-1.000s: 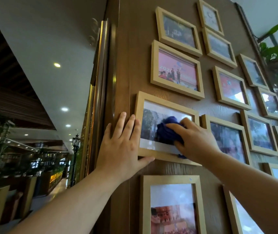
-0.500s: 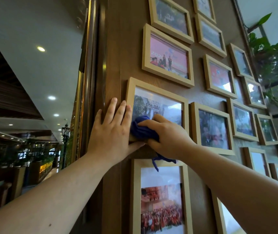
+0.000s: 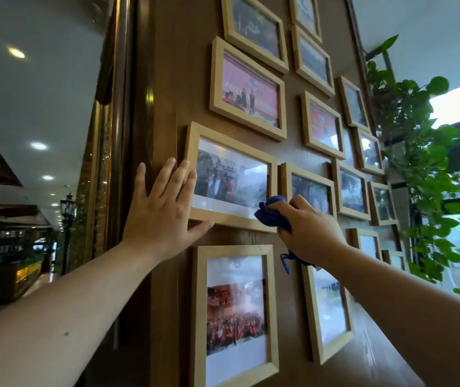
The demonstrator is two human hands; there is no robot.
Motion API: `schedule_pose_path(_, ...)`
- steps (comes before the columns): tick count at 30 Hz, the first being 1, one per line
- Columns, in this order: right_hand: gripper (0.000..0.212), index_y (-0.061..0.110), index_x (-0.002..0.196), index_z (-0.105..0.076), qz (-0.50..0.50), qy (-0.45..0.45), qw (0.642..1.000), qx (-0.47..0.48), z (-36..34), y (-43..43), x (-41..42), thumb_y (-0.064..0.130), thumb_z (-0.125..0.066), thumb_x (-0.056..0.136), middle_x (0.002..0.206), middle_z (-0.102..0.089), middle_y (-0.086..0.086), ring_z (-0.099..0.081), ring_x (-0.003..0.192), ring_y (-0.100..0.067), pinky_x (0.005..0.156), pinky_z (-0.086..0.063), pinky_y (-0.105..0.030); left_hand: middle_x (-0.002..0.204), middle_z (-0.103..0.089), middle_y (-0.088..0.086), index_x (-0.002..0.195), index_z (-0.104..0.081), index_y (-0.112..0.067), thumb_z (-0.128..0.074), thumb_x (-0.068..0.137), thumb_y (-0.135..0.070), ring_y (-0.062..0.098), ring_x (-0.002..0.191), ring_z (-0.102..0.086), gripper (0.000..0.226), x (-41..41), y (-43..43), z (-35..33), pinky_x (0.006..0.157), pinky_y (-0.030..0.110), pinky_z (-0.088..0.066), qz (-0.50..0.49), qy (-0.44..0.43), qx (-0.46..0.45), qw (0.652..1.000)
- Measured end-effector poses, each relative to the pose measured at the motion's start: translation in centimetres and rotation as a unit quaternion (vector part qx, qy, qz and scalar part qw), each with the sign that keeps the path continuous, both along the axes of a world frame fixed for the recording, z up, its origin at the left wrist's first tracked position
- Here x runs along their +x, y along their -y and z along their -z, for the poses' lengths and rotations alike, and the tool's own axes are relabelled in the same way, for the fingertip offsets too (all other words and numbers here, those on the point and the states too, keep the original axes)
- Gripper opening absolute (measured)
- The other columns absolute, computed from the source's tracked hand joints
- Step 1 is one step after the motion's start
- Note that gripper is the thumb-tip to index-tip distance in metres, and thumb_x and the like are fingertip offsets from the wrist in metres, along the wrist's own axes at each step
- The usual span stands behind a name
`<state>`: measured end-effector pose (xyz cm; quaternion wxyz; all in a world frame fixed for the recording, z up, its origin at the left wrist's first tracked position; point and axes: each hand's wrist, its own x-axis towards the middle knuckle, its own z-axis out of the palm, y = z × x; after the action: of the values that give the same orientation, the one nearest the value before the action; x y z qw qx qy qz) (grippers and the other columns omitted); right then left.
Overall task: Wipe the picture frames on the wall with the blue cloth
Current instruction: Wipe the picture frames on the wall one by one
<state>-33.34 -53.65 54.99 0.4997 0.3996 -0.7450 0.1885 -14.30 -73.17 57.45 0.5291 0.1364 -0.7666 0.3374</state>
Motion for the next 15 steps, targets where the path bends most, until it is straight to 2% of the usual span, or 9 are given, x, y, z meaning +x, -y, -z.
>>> schedule_pose_path(4, 0.047, 0.033, 0.133, -0.035, 0.030, -0.028, 0.999, 0.011, 0.5, -1.9, 0.3, 0.035, -0.051, 0.088, 0.114, -0.048, 0.000, -0.039, 0.077, -0.012, 0.060, -0.035, -0.029, 0.152, -0.036, 0.017, 0.142, -0.035, -0.006, -0.037, 0.085, -0.067, 0.031, 0.144, -0.023, 0.083, -0.3, -1.6, 1.5, 0.113, 0.065, -0.014, 0.032, 0.029, -0.057, 0.997)
schedule_pose_path(9, 0.049, 0.032, 0.132, -0.036, -0.007, -0.019, 1.000, -0.005, 0.4, -3.2, -1.8, 0.031, -0.052, 0.086, 0.113, -0.049, -0.001, -0.044, 0.079, -0.014, 0.062, -0.041, -0.031, 0.148, -0.042, 0.016, 0.140, -0.039, -0.007, -0.036, 0.085, -0.069, 0.032, 0.140, -0.031, 0.084, -3.2, -5.3, 2.0, 0.111, 0.061, -0.026, 0.040, 0.076, -0.086, 0.993)
schedule_pose_path(11, 0.047, 0.030, 0.130, -0.039, -0.026, -0.023, 0.999, -0.041, -0.5, -2.8, -2.6, 0.026, -0.054, 0.085, 0.112, -0.049, -0.003, -0.047, 0.080, -0.015, 0.064, -0.042, -0.031, 0.145, -0.046, 0.015, 0.139, -0.043, -0.007, -0.033, 0.084, -0.069, 0.032, 0.138, -0.036, 0.083, -3.1, -6.6, 1.7, 0.110, 0.060, -0.029, 0.038, 0.099, -0.062, 0.992)
schedule_pose_path(12, 0.046, 0.028, 0.129, -0.040, -0.051, -0.007, 0.996, -0.078, -0.3, -3.6, -7.5, 0.025, -0.054, 0.085, 0.112, -0.049, -0.003, -0.046, 0.079, -0.015, 0.063, -0.039, -0.030, 0.144, -0.048, 0.015, 0.138, -0.043, -0.007, -0.032, 0.083, -0.069, 0.032, 0.137, -0.037, 0.083, -8.3, -8.2, 1.5, 0.110, 0.059, -0.030, 0.024, 0.105, -0.090, 0.990)
schedule_pose_path(15, 0.046, 0.028, 0.130, -0.041, -0.063, -0.003, 0.994, -0.092, -1.2, -2.9, -9.2, 0.024, -0.052, 0.086, 0.115, -0.050, -0.004, -0.046, 0.080, -0.016, 0.059, -0.034, -0.028, 0.146, -0.046, 0.015, 0.140, -0.041, -0.006, -0.033, 0.083, -0.067, 0.031, 0.138, -0.035, 0.084, -9.4, -9.0, 0.7, 0.111, 0.058, -0.028, -0.008, 0.126, -0.073, 0.989)
